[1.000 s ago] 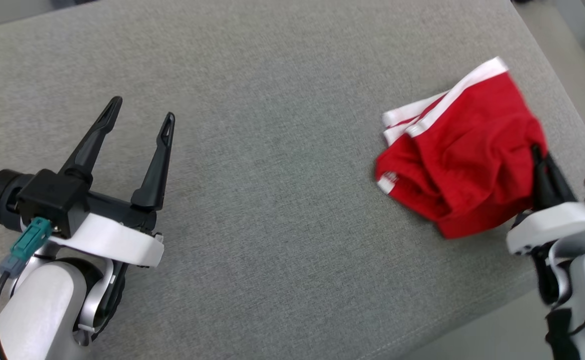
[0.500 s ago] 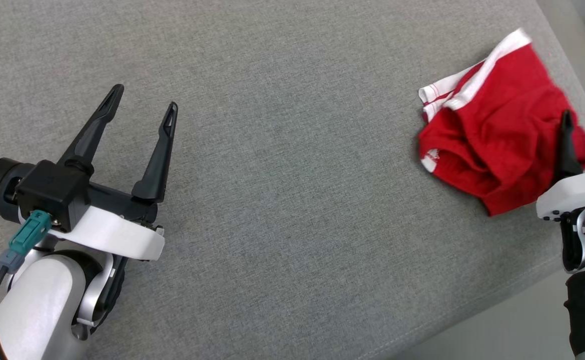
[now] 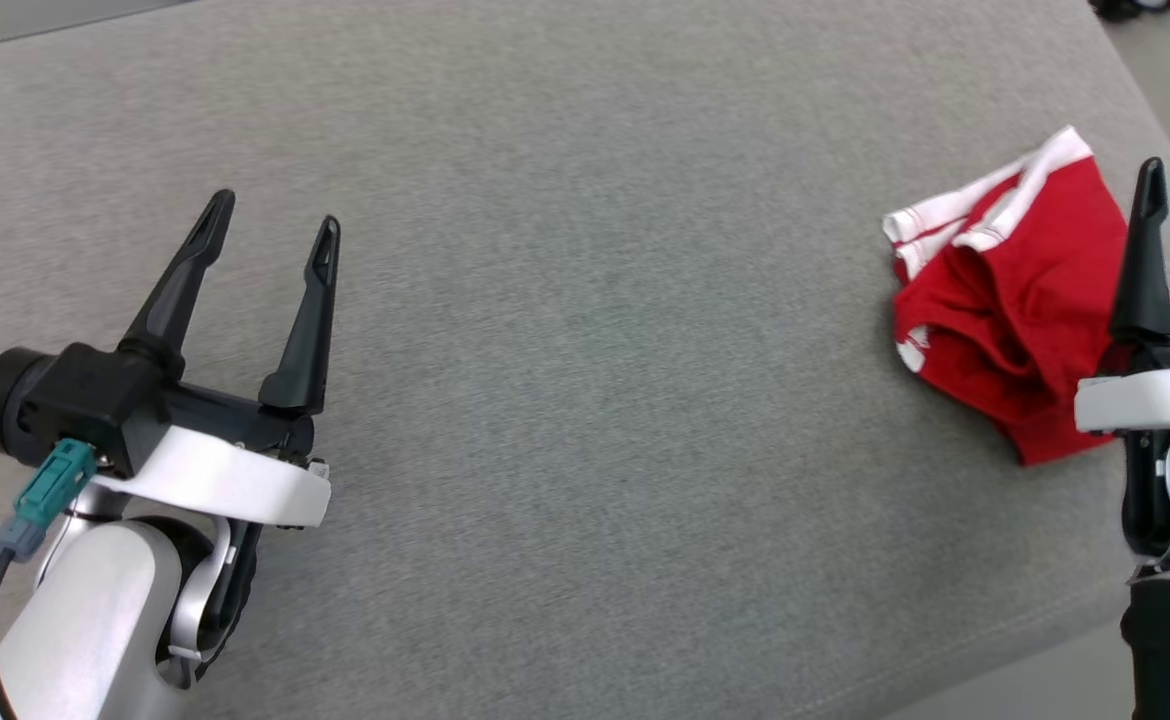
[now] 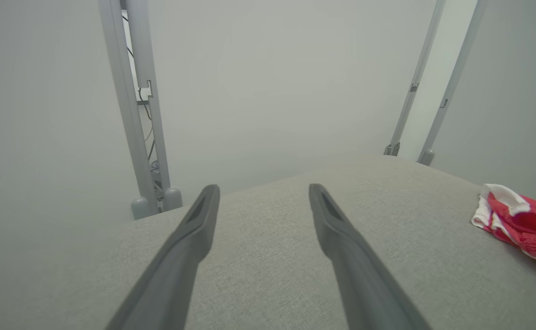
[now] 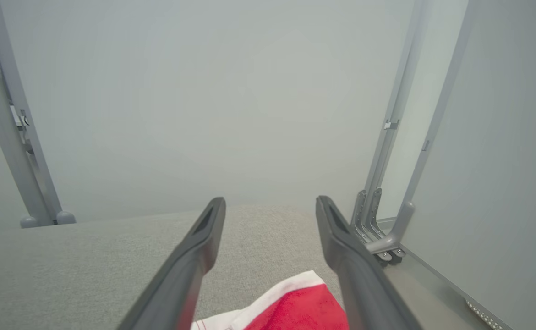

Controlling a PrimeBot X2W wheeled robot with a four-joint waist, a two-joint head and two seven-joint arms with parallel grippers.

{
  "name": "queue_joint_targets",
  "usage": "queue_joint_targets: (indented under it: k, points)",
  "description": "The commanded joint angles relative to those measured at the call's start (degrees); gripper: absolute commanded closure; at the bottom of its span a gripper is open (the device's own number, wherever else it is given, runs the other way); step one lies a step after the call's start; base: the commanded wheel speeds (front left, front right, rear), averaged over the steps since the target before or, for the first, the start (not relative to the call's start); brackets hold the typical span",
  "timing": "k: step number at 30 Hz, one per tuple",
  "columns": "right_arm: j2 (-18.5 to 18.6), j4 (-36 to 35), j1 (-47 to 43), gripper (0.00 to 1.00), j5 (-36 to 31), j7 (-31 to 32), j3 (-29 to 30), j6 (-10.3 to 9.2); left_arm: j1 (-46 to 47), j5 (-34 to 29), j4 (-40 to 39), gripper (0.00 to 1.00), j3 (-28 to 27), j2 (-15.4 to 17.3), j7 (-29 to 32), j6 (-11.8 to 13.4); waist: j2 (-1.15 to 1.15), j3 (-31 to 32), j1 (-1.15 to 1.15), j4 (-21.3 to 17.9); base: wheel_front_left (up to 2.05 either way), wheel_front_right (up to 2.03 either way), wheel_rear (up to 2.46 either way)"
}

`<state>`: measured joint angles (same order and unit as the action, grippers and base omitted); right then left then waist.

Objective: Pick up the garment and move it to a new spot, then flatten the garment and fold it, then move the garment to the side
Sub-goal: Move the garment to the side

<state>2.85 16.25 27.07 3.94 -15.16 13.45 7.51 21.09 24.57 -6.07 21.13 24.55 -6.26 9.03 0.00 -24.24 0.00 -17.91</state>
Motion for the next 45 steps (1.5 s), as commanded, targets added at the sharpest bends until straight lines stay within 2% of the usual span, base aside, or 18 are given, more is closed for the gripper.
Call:
queue_joint_targets:
  k: [1, 8, 14, 20, 27, 35, 45]
  points:
    - [0.2, -3.2, -2.1, 0.0, 2.2, -0.1, -1.8, -0.04, -0.7, 0.7, 0.9, 0.0, -0.4, -0.4, -1.1, 0.2, 0.0, 2.1, 0.0, 3.1, 0.0, 0.0, 0.0]
    - [0.2, -11.2, -6.2, 0.0, 6.2, 0.7, -9.6, -0.03, -2.9, 2.4, 3.5, 0.0, -2.0, -2.0, -4.6, 1.3, 0.0, 5.2, 0.0, 9.3, 0.0, 0.0, 0.0]
    - [0.2, -13.3, -8.7, 0.0, 6.9, 3.0, -13.2, -0.03, -5.5, 3.6, 4.8, 0.0, -3.5, -2.9, -6.5, 2.2, 0.0, 7.8, 0.0, 13.4, 0.0, 0.0, 0.0]
    - [0.2, -12.7, -12.4, 0.0, 8.4, 5.2, -15.0, -0.03, -8.7, 4.6, 6.1, 0.0, -4.1, -3.4, -7.7, 1.6, 0.0, 11.2, 0.0, 16.5, 0.0, 0.0, 0.0]
    - [0.2, -10.2, -16.6, 0.0, 9.7, 5.9, -15.6, -0.03, -11.9, 4.9, 7.2, 0.0, -3.7, -3.9, -8.3, 0.8, 0.0, 15.1, 0.0, 17.9, 0.0, 0.0, 0.0]
    - [0.2, -8.8, -21.2, 0.0, 10.9, 6.1, -13.8, -0.03, -16.0, 5.3, 7.9, 0.0, -3.6, -4.3, -8.4, 1.7, 0.0, 19.2, 0.0, 17.8, 0.0, 0.0, 0.0]
    - [0.2, -10.2, -23.5, 0.0, 10.4, 7.3, -12.5, -0.03, -17.4, 5.8, 8.1, 0.0, -3.3, -4.1, -8.1, 2.3, 0.0, 20.3, 0.0, 18.0, 0.0, 0.0, 0.0]
